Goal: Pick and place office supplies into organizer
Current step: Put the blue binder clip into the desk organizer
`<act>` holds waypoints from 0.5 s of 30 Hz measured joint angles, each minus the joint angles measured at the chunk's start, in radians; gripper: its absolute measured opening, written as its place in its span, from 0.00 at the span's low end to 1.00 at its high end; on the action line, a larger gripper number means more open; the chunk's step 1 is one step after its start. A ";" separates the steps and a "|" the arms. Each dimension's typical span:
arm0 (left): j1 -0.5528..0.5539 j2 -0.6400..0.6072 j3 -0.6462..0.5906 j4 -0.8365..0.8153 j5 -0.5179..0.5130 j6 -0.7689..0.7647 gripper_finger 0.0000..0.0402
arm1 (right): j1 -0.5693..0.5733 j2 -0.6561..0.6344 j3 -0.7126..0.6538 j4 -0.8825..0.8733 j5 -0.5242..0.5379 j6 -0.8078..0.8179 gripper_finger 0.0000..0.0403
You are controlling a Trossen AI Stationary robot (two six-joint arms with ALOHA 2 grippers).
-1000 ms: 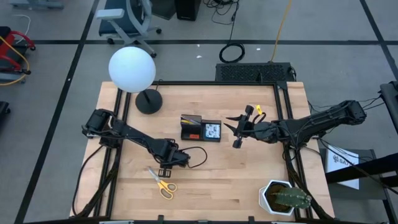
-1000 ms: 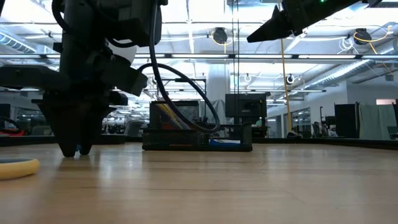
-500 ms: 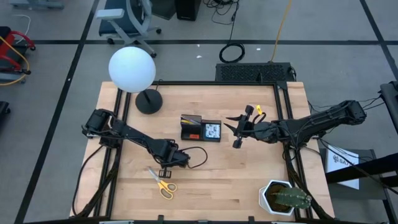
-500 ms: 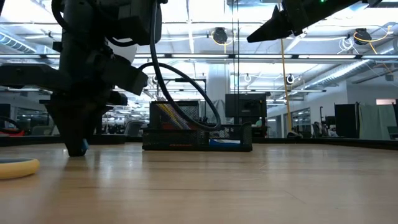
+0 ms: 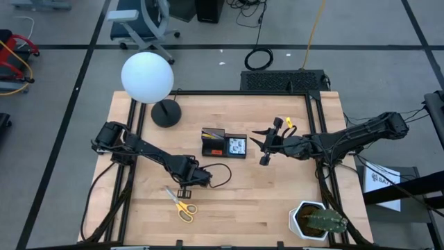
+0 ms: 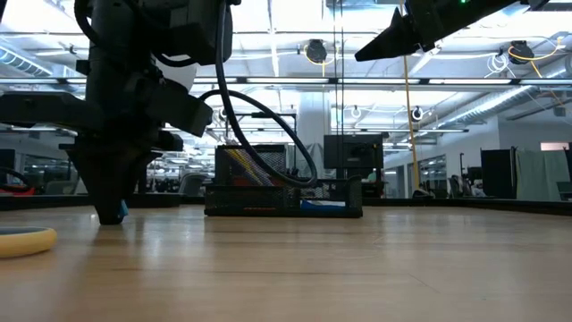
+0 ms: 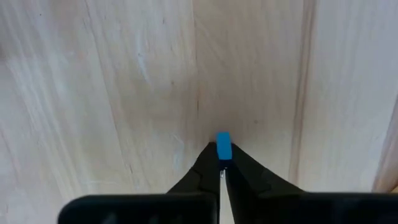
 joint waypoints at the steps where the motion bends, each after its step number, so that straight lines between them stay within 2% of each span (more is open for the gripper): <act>1: 0.000 0.000 0.000 0.000 0.000 0.000 0.03 | 0.000 0.000 0.000 0.000 0.000 0.000 0.26; 10: 0.000 -0.032 -0.003 0.004 -0.006 0.003 0.03 | 0.000 0.000 0.000 0.000 0.000 0.000 0.26; 15: 0.001 -0.085 -0.008 0.007 -0.050 -0.008 0.02 | 0.000 0.000 0.000 0.000 0.000 0.000 0.26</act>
